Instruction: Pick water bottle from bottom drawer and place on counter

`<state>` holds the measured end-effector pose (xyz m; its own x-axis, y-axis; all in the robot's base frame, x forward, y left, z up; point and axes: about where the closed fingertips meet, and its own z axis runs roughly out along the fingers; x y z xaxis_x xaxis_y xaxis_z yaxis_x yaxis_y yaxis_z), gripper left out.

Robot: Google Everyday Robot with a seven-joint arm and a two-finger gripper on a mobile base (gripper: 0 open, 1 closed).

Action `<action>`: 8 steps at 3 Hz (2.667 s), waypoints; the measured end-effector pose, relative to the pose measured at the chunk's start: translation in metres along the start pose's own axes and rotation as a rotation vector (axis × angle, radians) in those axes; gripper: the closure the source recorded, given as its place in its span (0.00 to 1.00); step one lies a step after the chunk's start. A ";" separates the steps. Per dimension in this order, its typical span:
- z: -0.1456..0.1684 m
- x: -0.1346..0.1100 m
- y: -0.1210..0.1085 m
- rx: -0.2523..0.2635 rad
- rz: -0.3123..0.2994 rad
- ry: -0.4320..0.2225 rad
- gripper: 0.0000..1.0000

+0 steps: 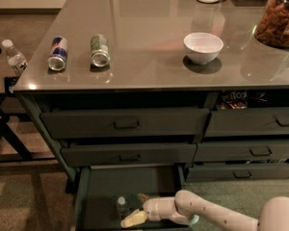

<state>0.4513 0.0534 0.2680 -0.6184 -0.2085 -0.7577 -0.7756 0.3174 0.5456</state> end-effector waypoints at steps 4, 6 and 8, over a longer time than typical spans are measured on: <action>0.043 -0.028 -0.012 -0.039 -0.082 -0.051 0.19; 0.043 -0.028 -0.012 -0.039 -0.082 -0.051 0.65; 0.043 -0.028 -0.012 -0.039 -0.082 -0.051 1.00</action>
Offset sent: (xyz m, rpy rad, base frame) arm 0.0509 0.0477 0.0055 0.0619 -0.1289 0.0338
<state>0.4834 0.0951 0.2678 -0.5462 -0.1847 -0.8170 -0.8283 0.2647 0.4939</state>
